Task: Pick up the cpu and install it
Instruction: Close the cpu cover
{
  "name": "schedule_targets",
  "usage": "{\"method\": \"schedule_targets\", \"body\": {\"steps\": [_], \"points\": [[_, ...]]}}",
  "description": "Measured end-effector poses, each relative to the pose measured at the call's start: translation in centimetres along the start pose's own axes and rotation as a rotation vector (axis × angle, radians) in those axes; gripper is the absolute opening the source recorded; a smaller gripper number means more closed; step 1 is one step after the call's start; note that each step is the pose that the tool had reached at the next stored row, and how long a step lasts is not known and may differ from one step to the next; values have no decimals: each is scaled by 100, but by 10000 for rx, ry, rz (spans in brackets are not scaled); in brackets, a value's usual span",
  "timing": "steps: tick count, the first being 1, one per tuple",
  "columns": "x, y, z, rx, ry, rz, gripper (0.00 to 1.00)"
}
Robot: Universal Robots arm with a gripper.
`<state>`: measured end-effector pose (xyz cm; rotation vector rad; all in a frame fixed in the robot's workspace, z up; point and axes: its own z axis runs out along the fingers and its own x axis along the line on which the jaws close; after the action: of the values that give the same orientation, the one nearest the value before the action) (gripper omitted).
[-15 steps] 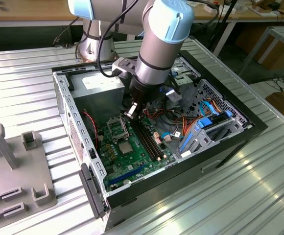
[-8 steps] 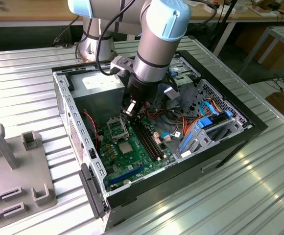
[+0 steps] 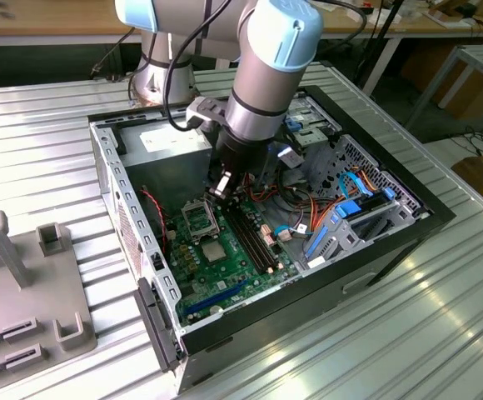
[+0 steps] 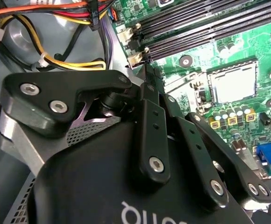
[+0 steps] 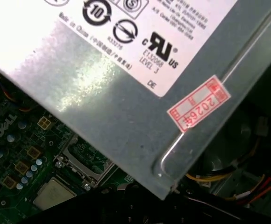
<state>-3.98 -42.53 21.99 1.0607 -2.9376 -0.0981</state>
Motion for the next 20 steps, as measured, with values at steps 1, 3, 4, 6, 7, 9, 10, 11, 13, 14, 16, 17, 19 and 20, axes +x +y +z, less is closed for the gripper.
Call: {"method": "schedule_targets", "body": {"steps": [1,3,4,6,7,9,10,11,13,14,16,17,19,20], "points": [[0,2,6,-15,-12,0,11],[2,5,24,-52,-43,-2,11],[3,6,29,-61,-51,-3,11],[1,12,51,-93,-77,-5,11],[2,15,60,-108,-89,-4,11],[8,21,67,-130,-107,-3,11],[18,29,75,-158,-132,-7,11],[25,34,78,-173,-144,-8,11],[33,41,81,-205,-170,-10,11],[34,42,81,-217,-180,-11,11],[35,43,81,-236,-196,-13,11],[36,43,79,-249,-206,-15,11],[36,44,76,-259,-217,-29,11],[37,45,73,-259,-213,-52,11]]}}
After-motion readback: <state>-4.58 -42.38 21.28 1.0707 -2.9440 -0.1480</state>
